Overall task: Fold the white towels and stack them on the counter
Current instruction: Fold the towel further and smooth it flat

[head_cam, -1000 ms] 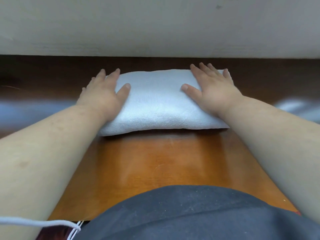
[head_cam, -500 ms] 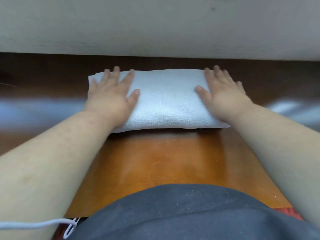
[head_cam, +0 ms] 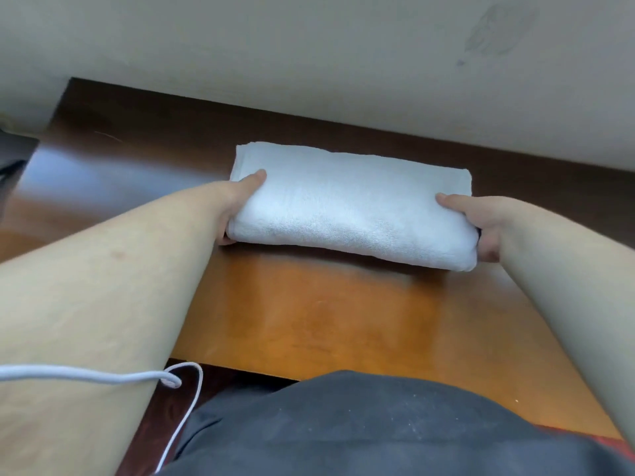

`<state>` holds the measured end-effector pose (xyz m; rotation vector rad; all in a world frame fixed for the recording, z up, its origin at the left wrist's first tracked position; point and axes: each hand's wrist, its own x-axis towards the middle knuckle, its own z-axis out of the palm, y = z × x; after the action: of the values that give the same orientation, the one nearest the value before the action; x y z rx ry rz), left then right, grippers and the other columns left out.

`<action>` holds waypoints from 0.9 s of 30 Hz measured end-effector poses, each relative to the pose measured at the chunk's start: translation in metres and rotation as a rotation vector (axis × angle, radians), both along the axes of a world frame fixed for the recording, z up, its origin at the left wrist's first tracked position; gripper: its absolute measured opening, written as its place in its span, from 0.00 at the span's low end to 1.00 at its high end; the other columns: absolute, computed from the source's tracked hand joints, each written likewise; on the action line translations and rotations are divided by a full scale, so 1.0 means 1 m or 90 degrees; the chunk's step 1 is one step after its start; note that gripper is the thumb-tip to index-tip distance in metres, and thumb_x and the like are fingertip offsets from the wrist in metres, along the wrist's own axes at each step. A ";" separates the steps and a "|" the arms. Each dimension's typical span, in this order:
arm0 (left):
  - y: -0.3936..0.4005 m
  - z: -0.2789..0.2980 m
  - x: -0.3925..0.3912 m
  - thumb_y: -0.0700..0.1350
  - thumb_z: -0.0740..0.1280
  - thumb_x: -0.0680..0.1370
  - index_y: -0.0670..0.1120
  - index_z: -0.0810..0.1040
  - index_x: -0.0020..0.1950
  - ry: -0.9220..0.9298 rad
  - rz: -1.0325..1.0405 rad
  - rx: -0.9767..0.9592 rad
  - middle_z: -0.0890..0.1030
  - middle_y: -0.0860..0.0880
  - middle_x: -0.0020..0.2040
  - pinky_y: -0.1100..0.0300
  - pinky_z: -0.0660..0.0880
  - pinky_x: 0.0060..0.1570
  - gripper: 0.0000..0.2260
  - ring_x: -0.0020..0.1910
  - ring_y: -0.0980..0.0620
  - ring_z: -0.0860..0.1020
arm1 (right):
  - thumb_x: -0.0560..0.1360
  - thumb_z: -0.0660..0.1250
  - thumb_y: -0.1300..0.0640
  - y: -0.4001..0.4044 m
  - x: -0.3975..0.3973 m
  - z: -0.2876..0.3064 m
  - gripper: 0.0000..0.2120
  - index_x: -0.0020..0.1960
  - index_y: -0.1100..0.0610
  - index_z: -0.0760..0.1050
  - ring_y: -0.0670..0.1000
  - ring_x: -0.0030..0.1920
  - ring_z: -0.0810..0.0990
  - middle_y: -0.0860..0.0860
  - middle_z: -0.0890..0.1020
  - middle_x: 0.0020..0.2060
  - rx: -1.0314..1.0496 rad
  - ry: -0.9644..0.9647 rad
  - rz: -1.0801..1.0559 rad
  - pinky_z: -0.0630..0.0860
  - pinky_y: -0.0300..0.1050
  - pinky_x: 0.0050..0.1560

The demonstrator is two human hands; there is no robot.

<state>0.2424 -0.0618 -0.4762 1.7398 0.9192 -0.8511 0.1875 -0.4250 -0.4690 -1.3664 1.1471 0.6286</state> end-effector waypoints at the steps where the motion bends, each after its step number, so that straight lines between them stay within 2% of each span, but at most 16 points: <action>1: 0.001 -0.001 -0.005 0.71 0.70 0.67 0.51 0.76 0.57 0.014 0.003 -0.019 0.84 0.51 0.48 0.56 0.79 0.45 0.29 0.43 0.49 0.83 | 0.74 0.75 0.50 -0.001 -0.003 0.000 0.13 0.54 0.57 0.81 0.55 0.40 0.87 0.53 0.87 0.44 0.016 -0.001 0.005 0.82 0.53 0.33; 3: 0.003 -0.005 -0.019 0.68 0.71 0.69 0.50 0.77 0.57 0.028 0.015 -0.051 0.85 0.51 0.45 0.57 0.80 0.39 0.27 0.39 0.50 0.84 | 0.74 0.74 0.49 -0.003 -0.013 -0.002 0.14 0.56 0.56 0.81 0.55 0.42 0.87 0.52 0.87 0.46 0.025 -0.012 0.016 0.81 0.51 0.39; 5: 0.004 -0.010 -0.034 0.66 0.71 0.71 0.49 0.77 0.58 0.003 0.043 -0.081 0.86 0.50 0.46 0.55 0.81 0.44 0.25 0.42 0.49 0.85 | 0.73 0.75 0.50 -0.004 -0.024 -0.004 0.17 0.59 0.55 0.80 0.55 0.45 0.87 0.52 0.87 0.48 0.031 -0.052 0.019 0.81 0.50 0.42; 8: 0.006 -0.006 -0.054 0.65 0.70 0.72 0.49 0.79 0.55 -0.058 0.075 -0.079 0.86 0.50 0.42 0.56 0.78 0.54 0.22 0.43 0.49 0.85 | 0.75 0.73 0.52 -0.006 -0.030 -0.005 0.22 0.67 0.54 0.74 0.56 0.48 0.87 0.52 0.86 0.54 0.011 -0.149 0.044 0.82 0.52 0.40; 11: 0.020 0.012 -0.063 0.62 0.71 0.73 0.48 0.79 0.54 -0.105 0.109 -0.059 0.86 0.49 0.47 0.54 0.77 0.57 0.20 0.46 0.48 0.84 | 0.75 0.72 0.53 0.003 -0.025 0.005 0.24 0.70 0.53 0.71 0.57 0.51 0.86 0.53 0.84 0.56 0.027 -0.226 0.077 0.82 0.53 0.42; 13: 0.042 0.027 -0.061 0.61 0.71 0.73 0.47 0.79 0.56 -0.128 0.123 -0.046 0.86 0.48 0.46 0.54 0.80 0.51 0.20 0.44 0.46 0.85 | 0.76 0.71 0.53 0.020 -0.015 0.015 0.22 0.69 0.53 0.72 0.56 0.51 0.86 0.53 0.85 0.55 0.045 -0.254 0.096 0.82 0.53 0.43; 15: 0.071 0.042 -0.050 0.60 0.70 0.75 0.47 0.79 0.54 -0.146 0.118 -0.037 0.86 0.49 0.41 0.59 0.81 0.35 0.18 0.38 0.48 0.85 | 0.76 0.70 0.52 0.045 -0.003 0.024 0.20 0.67 0.53 0.74 0.55 0.52 0.86 0.53 0.85 0.55 0.053 -0.275 0.107 0.81 0.51 0.43; 17: 0.107 0.054 -0.036 0.59 0.70 0.75 0.48 0.79 0.54 -0.158 0.108 -0.026 0.86 0.50 0.39 0.61 0.78 0.27 0.17 0.34 0.50 0.85 | 0.77 0.69 0.48 0.079 0.010 0.030 0.18 0.64 0.53 0.77 0.53 0.50 0.86 0.51 0.86 0.53 0.054 -0.290 0.092 0.80 0.49 0.43; 20: 0.164 0.065 -0.009 0.57 0.70 0.76 0.49 0.77 0.58 -0.189 0.098 -0.027 0.86 0.49 0.42 0.53 0.81 0.33 0.16 0.38 0.47 0.85 | 0.74 0.68 0.44 0.138 0.034 0.032 0.17 0.59 0.51 0.80 0.50 0.47 0.87 0.48 0.87 0.49 0.042 -0.297 0.039 0.78 0.49 0.47; 22: 0.203 0.068 0.010 0.57 0.71 0.75 0.50 0.75 0.62 -0.221 0.102 -0.024 0.86 0.47 0.48 0.46 0.82 0.38 0.19 0.41 0.45 0.85 | 0.73 0.68 0.45 0.179 0.050 0.030 0.17 0.58 0.51 0.80 0.50 0.46 0.87 0.47 0.87 0.48 0.033 -0.286 0.025 0.78 0.49 0.47; 24: 0.236 0.070 0.031 0.59 0.71 0.74 0.51 0.74 0.65 -0.247 0.093 -0.013 0.84 0.48 0.53 0.42 0.81 0.47 0.23 0.46 0.44 0.85 | 0.72 0.67 0.48 0.216 0.065 0.028 0.15 0.57 0.51 0.81 0.50 0.45 0.87 0.47 0.87 0.47 0.032 -0.281 0.004 0.79 0.48 0.46; 25: 0.250 0.069 0.042 0.61 0.70 0.72 0.52 0.74 0.64 -0.258 0.086 -0.009 0.84 0.49 0.54 0.42 0.80 0.51 0.24 0.48 0.44 0.84 | 0.73 0.68 0.48 0.232 0.074 0.027 0.14 0.55 0.52 0.81 0.50 0.44 0.87 0.47 0.87 0.46 0.029 -0.283 -0.009 0.80 0.48 0.45; 27: 0.275 0.065 0.062 0.63 0.71 0.70 0.53 0.74 0.60 -0.274 0.088 -0.007 0.84 0.51 0.53 0.43 0.80 0.53 0.24 0.47 0.47 0.85 | 0.75 0.68 0.49 0.261 0.092 0.025 0.11 0.54 0.53 0.81 0.50 0.43 0.87 0.47 0.87 0.44 0.017 -0.290 -0.028 0.80 0.47 0.43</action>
<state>0.3045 0.2136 -0.4109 1.7357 0.7302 -0.3679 0.2793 -0.1638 -0.4439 -1.3688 0.7949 0.2767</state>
